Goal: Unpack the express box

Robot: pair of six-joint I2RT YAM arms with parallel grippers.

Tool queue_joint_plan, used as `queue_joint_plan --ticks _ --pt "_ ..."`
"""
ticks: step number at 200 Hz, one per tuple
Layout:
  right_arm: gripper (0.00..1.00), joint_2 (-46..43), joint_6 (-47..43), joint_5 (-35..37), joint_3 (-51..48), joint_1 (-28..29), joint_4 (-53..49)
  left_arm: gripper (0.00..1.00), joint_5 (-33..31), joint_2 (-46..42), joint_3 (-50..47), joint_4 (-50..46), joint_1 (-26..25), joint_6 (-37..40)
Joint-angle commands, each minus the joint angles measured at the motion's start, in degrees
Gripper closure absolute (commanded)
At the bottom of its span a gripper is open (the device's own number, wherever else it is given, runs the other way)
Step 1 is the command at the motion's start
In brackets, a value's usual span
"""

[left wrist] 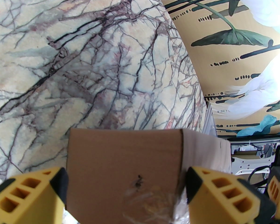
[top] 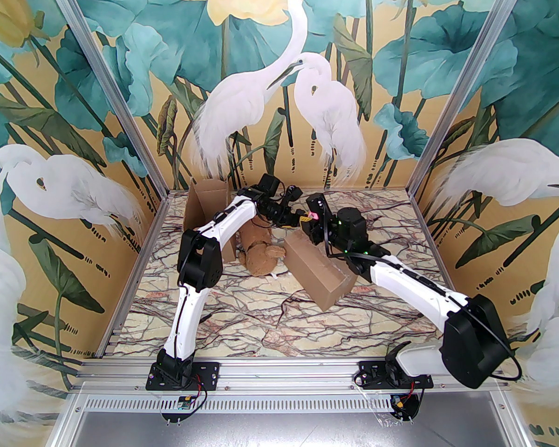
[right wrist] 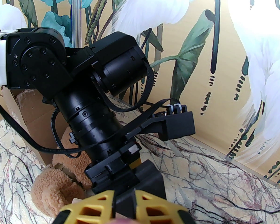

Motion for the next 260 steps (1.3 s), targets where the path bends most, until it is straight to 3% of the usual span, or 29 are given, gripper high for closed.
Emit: queue_joint_plan --ticks 1,81,125,150,208,260 --pt "1.0 -3.1 1.4 1.3 -3.5 0.3 -8.2 0.15 -11.6 4.8 -0.7 -3.9 2.1 1.8" --pt "1.0 -5.6 0.7 2.5 -5.6 0.1 -9.0 0.14 -10.4 7.2 8.4 -6.2 2.4 1.3" --pt "1.0 -5.2 -0.1 2.3 -5.7 0.1 -7.7 0.04 -13.7 -0.1 7.1 -5.3 2.7 -0.1" --pt "1.0 -4.5 -0.4 2.4 -5.4 0.1 -7.4 0.01 -13.4 -6.4 2.6 -3.0 4.1 -2.9" --pt "1.0 -1.7 -1.4 1.2 -3.4 -0.1 -5.8 0.01 -5.2 -18.8 -16.3 3.7 2.7 -6.0" --pt "1.0 -0.1 -1.7 0.3 -1.7 -0.1 -5.2 0.01 -9.1 -19.8 -21.7 2.5 -2.3 -5.5"
